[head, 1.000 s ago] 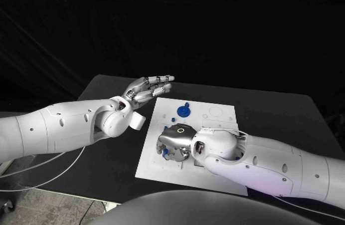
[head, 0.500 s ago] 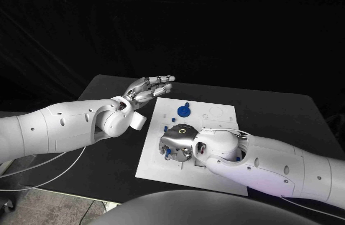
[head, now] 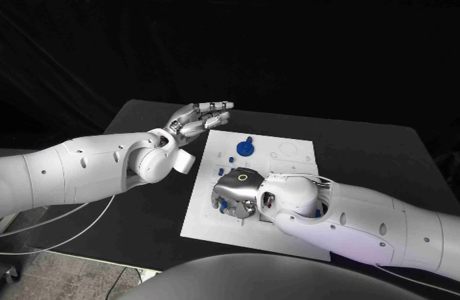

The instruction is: Assemble the parts on the task board

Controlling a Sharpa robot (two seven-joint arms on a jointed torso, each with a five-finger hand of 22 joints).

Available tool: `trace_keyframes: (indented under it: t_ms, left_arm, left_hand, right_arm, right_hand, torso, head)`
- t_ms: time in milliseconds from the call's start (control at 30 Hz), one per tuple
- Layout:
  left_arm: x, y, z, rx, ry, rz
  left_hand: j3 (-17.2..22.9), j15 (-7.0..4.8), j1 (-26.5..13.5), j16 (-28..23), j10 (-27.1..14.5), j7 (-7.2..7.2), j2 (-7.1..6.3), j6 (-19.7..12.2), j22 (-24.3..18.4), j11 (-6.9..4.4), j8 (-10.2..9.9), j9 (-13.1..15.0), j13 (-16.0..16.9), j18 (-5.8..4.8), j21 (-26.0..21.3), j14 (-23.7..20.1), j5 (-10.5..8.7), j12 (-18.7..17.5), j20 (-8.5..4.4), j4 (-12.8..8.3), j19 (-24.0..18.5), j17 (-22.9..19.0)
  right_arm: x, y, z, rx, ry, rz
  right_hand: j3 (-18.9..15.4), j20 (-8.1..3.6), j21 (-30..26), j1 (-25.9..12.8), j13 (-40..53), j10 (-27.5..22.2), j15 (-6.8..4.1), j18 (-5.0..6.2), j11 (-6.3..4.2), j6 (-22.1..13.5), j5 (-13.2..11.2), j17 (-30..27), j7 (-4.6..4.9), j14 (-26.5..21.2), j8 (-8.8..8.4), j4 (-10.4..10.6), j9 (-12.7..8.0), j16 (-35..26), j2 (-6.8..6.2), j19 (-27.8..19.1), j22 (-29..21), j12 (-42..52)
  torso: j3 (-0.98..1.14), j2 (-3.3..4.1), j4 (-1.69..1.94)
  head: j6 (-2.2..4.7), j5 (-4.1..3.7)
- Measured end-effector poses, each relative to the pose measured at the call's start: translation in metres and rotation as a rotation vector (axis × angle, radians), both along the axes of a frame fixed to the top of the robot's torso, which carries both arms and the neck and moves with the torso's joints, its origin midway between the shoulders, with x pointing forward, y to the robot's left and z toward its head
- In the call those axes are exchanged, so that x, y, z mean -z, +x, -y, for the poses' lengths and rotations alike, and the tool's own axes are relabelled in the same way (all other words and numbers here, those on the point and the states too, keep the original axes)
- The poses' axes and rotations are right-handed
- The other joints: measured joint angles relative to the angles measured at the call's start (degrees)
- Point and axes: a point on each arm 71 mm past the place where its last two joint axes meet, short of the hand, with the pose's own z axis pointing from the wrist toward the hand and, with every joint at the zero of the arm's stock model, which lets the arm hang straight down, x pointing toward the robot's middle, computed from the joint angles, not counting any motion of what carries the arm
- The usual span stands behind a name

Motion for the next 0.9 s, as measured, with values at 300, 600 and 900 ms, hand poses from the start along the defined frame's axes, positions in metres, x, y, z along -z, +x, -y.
trace_keyframes:
  t_ms: [300,600,900]
  left_arm:
    - [0.001,0.001,0.0,0.0,0.001,-0.003]
    - [0.001,0.001,0.001,0.003,0.0,-0.006]
    - [0.001,0.001,0.0,0.004,0.001,-0.009]
  left_hand:
    - [0.0,0.0,0.0,0.0,0.0,0.21,0.0,0.21,0.0,0.0,0.0,0.0,0.0,0.0,0.0,0.0,0.0,0.0,0.0,0.0,0.0,-0.01]
    - [0.0,0.0,0.0,0.0,0.0,0.21,0.0,0.21,-0.08,0.0,0.0,-0.01,-0.01,0.0,0.0,0.0,0.0,0.0,0.0,0.0,0.0,-0.01]
    - [0.0,0.0,0.0,0.0,0.0,0.21,0.0,0.21,-0.08,0.0,0.0,-0.01,-0.01,-0.01,0.0,0.0,0.0,0.0,0.0,0.0,0.0,-0.02]
  right_arm:
    - [0.003,-0.002,0.0,0.005,0.001,-0.018]
    - [0.008,-0.002,-0.001,0.012,-0.002,-0.019]
    - [0.013,-0.003,0.001,0.013,-0.015,-0.019]
  right_hand:
    - [0.32,0.0,0.0,0.06,0.0,0.18,0.0,0.0,0.18,0.0,0.37,0.06,0.0,0.0,-0.28,-0.33,0.0,0.0,-0.07,0.0,0.0,0.13]
    - [0.55,0.0,0.0,-0.07,0.01,0.19,0.0,0.0,0.18,0.0,0.42,-0.11,0.0,0.0,-0.66,-0.56,-0.01,0.0,-0.2,0.0,-0.01,0.17]
    - [-1.35,0.54,-4.93,-3.69,-1.22,-8.58,0.74,-0.01,-1.74,-10.56,-4.14,-3.28,-0.56,-2.66,-4.44,1.29,-2.61,-2.83,-2.42,-3.07,-0.02,-6.9]
  torso:
    - [-0.01,0.03,0.0]
    - [-0.01,-0.01,0.03]
    - [-0.01,-0.01,0.02]
  head:
    - [0.0,0.04]
    - [0.0,-0.06]
    - [0.0,-0.18]
